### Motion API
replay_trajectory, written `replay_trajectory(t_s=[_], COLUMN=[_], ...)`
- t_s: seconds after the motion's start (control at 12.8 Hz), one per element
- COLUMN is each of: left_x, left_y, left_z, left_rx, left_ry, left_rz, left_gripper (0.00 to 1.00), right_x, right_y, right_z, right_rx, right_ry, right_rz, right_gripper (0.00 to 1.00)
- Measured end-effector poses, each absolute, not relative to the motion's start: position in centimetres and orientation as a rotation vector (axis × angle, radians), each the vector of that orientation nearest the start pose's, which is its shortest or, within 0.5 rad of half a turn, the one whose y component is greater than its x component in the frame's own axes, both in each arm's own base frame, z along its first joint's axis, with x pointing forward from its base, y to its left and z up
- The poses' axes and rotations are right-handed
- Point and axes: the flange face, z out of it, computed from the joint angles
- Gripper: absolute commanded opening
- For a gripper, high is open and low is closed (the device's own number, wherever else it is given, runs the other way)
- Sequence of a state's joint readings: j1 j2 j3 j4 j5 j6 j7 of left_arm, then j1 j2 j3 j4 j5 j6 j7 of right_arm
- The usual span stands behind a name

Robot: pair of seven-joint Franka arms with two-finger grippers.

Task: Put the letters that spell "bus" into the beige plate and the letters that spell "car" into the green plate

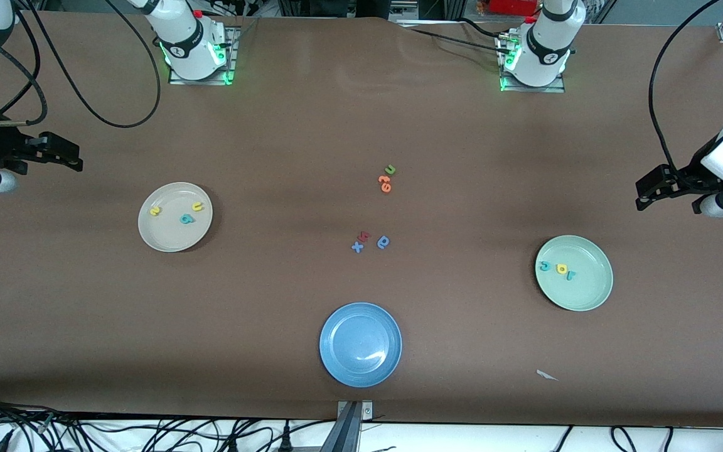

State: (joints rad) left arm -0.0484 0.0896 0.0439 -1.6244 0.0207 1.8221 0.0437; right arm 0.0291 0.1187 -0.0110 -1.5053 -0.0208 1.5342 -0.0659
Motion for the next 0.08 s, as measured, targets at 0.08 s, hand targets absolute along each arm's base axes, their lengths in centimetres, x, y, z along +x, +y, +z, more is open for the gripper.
replay_trajectory(t_s=[0.08], left_x=[60.13], left_y=[-0.21], left_z=[57.04], left_rx=[-3.110], left_ry=[0.082], left_rz=[-0.168], left_gripper=[1.00], right_x=[58.51], right_y=[0.87], right_z=[58.45], right_rx=[-3.155], right_ry=[-0.133], right_rz=[0.144], right_gripper=[1.00])
